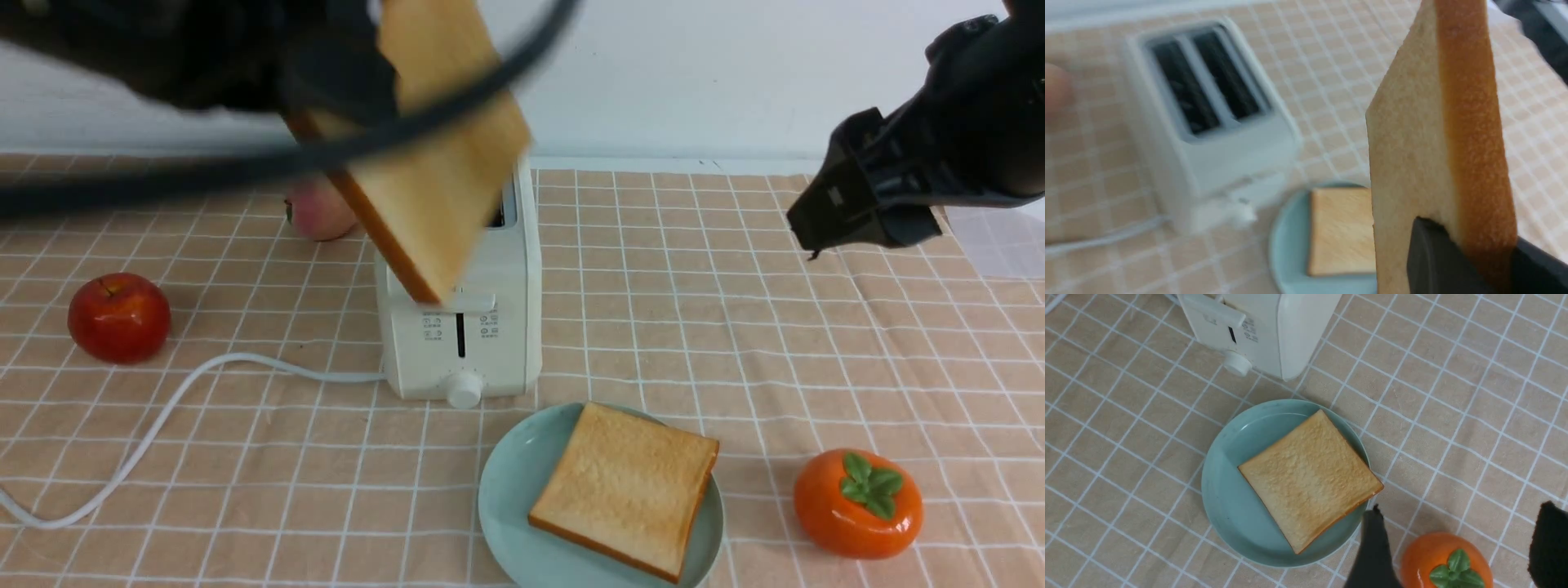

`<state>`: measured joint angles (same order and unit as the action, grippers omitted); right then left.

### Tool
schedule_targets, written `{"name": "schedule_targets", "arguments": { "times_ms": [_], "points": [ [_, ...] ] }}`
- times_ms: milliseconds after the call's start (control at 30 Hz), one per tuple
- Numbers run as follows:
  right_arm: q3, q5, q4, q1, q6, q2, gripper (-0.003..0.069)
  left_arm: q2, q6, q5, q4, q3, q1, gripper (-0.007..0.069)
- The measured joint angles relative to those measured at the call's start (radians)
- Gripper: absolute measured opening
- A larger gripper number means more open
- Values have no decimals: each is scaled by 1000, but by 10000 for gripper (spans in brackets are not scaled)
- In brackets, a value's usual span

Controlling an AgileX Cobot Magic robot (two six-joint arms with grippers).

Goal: Take toasted bread from bread machine on light coffee tablecloth place on plate.
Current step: 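Place the slice of bread on the plate with the left gripper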

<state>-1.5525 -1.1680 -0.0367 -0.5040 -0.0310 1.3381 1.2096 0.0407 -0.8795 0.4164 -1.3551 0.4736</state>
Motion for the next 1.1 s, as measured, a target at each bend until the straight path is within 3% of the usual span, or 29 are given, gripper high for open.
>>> {"name": "schedule_targets", "arguments": {
  "times_ms": [133,200,300,367,433,500,567,767,900,1067,1100],
  "points": [
    [0,-1,0,0,0,0,451,37,-122,182,349,290,1,90],
    [0,-1,-4,0,0,0,437,94,-230,297,587,440,1,90],
    [0,-2,-16,0,0,0,421,191,-442,391,870,546,1,90],
    [0,-2,-31,0,0,0,407,269,-643,417,1089,568,1,90],
    [0,-2,-39,0,0,0,397,329,-818,420,1202,569,1,90],
    [0,-2,-47,0,0,0,386,377,-935,435,1255,569,1,90],
    [0,-2,-50,0,0,0,377,413,-980,466,1274,569,1,90],
    [0,-17,-64,0,0,0,368,474,-987,494,1301,568,1,97],
    [0,-22,-68,0,0,0,368,480,-992,475,1304,566,1,192],
    [0,-25,-69,0,0,0,367,483,-996,475,1304,566,1,451],
    [0,-26,-69,0,0,0,367,483,-996,475,1304,566,1,462]
  ]
}}
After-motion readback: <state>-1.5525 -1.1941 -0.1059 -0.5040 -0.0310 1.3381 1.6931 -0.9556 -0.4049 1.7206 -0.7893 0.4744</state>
